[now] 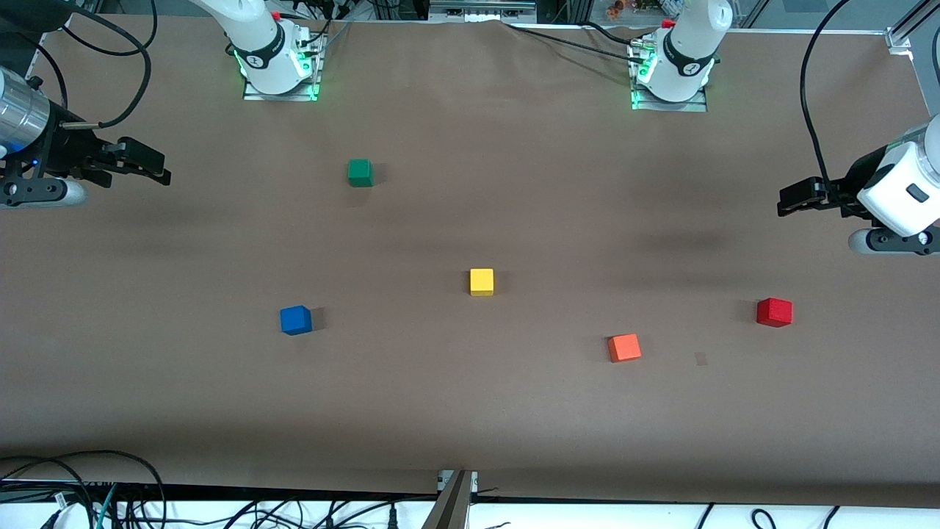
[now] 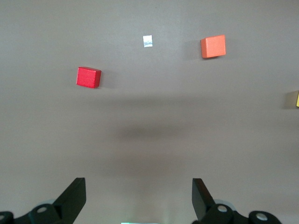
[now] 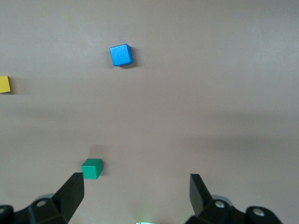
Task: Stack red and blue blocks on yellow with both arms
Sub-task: 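Move the left gripper down over the red cube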
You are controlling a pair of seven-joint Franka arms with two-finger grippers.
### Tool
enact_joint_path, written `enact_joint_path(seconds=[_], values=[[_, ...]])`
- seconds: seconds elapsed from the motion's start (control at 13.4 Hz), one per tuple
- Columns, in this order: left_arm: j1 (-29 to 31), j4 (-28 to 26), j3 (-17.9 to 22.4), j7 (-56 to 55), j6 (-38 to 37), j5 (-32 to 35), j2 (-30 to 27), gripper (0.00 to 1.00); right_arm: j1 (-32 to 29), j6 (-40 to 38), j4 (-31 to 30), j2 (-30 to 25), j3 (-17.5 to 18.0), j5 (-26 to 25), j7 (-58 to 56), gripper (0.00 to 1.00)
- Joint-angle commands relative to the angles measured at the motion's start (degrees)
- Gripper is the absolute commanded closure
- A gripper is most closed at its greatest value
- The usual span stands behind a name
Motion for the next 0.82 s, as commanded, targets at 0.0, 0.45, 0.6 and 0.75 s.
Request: enact_joint_path(seconds=[0.0,0.45,0.6,0.75], values=[[-0.24,1.71,0.17,0.67,-0.56,-0.41,0.76,0.00,0.15,0.66,-0.81,-0.84,0.22,-0.85,-0.69,0.00],[0.28,1.71,0.52,0.76,-0.48,-0.50,1.55,0.00,0.07,0.57,-0.63,-0.93,-0.13,-0.94,-0.69,0.00],[2.21,1.80,0.78,1.11,0.05,-0.50,2.25,0.00,-0.46,0.75,-0.63,-0.67,-0.22,-0.77,-0.69,0.00],[3.97,1.72,0.87,1.28,2.85,0.02,4.01,0.00,-0.64,0.58,1.90,1.17,-0.22,-0.85,-1.31,0.00]])
